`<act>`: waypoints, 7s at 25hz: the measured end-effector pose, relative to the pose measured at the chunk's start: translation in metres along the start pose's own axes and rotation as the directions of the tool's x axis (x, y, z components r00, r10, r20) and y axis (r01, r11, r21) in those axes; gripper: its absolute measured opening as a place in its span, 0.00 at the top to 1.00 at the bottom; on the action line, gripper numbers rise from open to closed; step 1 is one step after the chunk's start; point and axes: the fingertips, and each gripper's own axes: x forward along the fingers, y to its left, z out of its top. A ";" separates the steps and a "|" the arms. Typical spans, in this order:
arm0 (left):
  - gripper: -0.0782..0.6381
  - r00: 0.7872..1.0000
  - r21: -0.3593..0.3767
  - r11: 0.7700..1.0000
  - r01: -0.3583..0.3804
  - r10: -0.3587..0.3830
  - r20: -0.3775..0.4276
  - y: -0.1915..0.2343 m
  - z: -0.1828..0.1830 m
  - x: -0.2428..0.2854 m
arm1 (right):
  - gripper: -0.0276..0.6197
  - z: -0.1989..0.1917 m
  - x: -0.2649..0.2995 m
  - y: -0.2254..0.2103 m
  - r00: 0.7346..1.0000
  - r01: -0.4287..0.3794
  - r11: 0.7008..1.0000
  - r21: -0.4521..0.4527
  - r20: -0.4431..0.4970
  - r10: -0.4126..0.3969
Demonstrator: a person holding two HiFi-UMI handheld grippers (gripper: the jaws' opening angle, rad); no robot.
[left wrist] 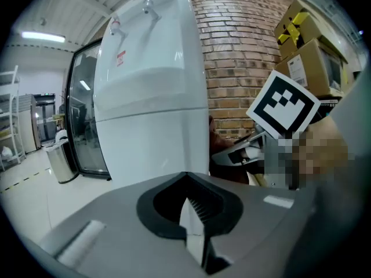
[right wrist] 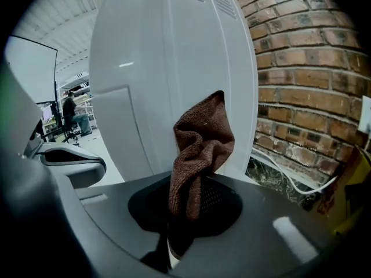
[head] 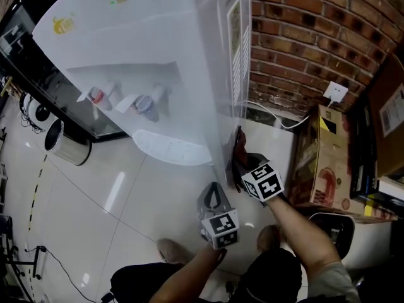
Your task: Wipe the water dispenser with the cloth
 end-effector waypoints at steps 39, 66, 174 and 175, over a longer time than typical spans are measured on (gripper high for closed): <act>0.89 0.996 -0.036 0.996 0.086 -0.086 -0.016 -0.007 0.082 -0.036 | 0.87 0.084 -0.097 -0.021 0.977 0.079 0.997 -0.004 0.196 -0.077; 0.89 0.833 0.052 0.999 0.011 -0.038 0.552 0.014 0.513 -0.224 | 0.87 0.508 -0.335 0.003 0.779 0.211 0.940 -0.266 0.626 0.002; 0.89 0.924 0.065 0.924 0.377 -0.380 0.036 -0.121 0.143 0.025 | 0.87 0.122 -0.080 -0.098 0.969 -0.002 0.990 0.141 0.245 -0.033; 0.89 0.920 0.074 0.921 0.381 -0.386 0.064 -0.120 0.166 0.016 | 0.87 0.149 -0.100 -0.094 0.957 0.007 0.994 0.108 0.288 -0.038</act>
